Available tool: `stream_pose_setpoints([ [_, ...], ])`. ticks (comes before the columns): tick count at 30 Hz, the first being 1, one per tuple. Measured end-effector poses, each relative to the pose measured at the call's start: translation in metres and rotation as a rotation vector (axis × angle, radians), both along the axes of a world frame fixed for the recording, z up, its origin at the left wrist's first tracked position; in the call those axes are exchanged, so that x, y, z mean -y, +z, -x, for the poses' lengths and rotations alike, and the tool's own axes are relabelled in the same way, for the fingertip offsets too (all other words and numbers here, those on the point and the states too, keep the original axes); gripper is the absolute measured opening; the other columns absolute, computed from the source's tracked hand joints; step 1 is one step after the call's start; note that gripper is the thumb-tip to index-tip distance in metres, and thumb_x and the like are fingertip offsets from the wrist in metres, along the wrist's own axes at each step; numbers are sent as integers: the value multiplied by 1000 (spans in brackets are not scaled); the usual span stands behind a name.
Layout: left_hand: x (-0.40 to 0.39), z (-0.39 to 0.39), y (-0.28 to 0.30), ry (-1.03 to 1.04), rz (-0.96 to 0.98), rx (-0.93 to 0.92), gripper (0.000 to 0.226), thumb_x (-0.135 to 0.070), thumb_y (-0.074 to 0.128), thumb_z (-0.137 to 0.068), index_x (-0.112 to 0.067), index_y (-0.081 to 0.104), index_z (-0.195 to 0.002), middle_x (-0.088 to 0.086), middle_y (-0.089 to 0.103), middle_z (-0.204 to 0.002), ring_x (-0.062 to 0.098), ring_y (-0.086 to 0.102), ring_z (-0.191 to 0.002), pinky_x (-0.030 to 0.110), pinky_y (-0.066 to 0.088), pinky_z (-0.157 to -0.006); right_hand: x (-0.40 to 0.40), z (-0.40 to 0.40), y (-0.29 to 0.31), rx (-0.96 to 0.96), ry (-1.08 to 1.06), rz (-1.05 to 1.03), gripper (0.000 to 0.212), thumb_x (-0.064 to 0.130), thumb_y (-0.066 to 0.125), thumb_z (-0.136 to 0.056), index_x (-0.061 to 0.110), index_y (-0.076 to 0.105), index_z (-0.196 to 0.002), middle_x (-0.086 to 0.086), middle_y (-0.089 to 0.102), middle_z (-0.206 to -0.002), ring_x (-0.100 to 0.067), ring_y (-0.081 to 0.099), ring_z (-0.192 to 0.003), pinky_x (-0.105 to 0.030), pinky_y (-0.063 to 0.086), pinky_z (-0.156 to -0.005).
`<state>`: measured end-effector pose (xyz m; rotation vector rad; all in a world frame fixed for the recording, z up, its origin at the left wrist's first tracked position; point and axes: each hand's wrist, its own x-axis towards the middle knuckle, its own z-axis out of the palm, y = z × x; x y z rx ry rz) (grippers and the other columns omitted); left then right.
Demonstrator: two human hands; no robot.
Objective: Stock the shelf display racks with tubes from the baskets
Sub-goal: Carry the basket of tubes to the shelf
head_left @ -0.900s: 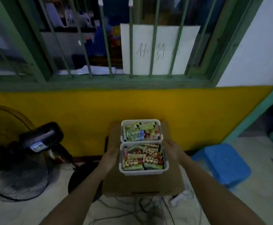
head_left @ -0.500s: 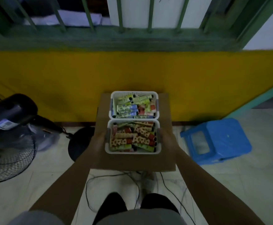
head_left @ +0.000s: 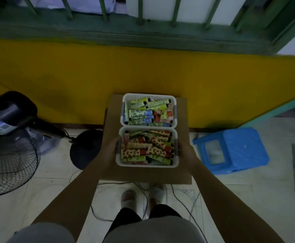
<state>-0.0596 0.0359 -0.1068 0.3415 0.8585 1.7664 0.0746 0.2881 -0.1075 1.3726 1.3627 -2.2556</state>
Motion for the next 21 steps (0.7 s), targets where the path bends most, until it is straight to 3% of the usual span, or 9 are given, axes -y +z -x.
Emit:
stream_pose_setpoints([
  [1, 8, -6, 12, 143, 171, 88, 60, -42, 27, -103, 2, 43, -142, 41, 31, -142, 34, 41, -134, 36, 18, -119, 2, -2, -2, 3, -6, -17, 37, 34, 44, -103, 7, 68, -112, -13, 72, -107, -25, 72, -92, -38, 60, -68],
  [2, 2, -13, 13, 160, 473, 1, 44, -39, 44, -99, -5, 66, -118, 36, 50, -123, 28, 62, -113, 36, 44, -105, 5, -7, -1, 7, -10, -38, 35, 34, 46, -103, 9, 69, -109, -13, 73, -107, -26, 72, -92, -38, 59, -68],
  [3, 7, -17, 7, 216, 731, -39, 31, -35, 53, -97, -9, 68, -92, 26, 59, -105, 26, 70, -92, 39, 55, -87, 6, -15, -3, 34, -21, -72, 32, 32, 48, -101, 8, 70, -107, -14, 73, -105, -26, 72, -90, -38, 59, -68],
  [4, 13, -20, 5, 272, 866, -169, 28, -29, 53, -99, -8, 62, -82, 21, 58, -96, 30, 68, -86, 44, 57, -82, 7, -21, -4, 68, -43, -121, 29, 29, 51, -100, 8, 70, -104, -15, 73, -103, -27, 73, -87, -36, 59, -66],
  [6, 13, -19, 16, 298, 830, -243, 24, -21, 50, -101, -2, 61, -90, 24, 61, -99, 40, 64, -94, 54, 53, -89, 12, -33, -2, 27, -69, -187, 27, 27, 55, -97, 7, 72, -102, -14, 75, -99, -26, 74, -84, -33, 58, -64],
  [10, 6, -19, 33, 275, 764, -352, 22, -16, 54, -98, -6, 68, -112, 13, 70, -109, 32, 68, -99, 51, 54, -88, 15, -54, 17, -55, -107, -351, 27, 17, 48, -101, 13, 75, -98, -12, 76, -96, -27, 73, -87, -33, 58, -65],
  [14, -21, -16, 57, 252, 689, -465, 17, -17, 56, -97, -21, 71, -104, -4, 75, -95, 18, 72, -87, 34, 59, -71, 2, -81, 40, -50, -176, -494, 28, 12, 48, -101, 20, 75, -97, -11, 75, -96, -26, 72, -87, -38, 58, -69],
  [18, -62, -21, 83, 174, 569, -548, 16, -21, 58, -97, -23, 74, -102, 3, 75, -100, 23, 72, -91, 46, 58, -80, -15, -119, 64, -96, -343, -560, 23, 14, 50, -102, 13, 72, -110, -10, 73, -104, -29, 70, -95, -44, 58, -80],
  [21, -103, -37, 105, 155, 552, -562, 14, -22, 62, -95, -28, 73, -101, 4, 74, -103, 26, 72, -91, 51, 57, -80, -29, -152, 85, -158, -482, -581, 22, 13, 52, -101, 7, 68, -115, -10, 74, -100, -26, 72, -90, -38, 59, -72],
])
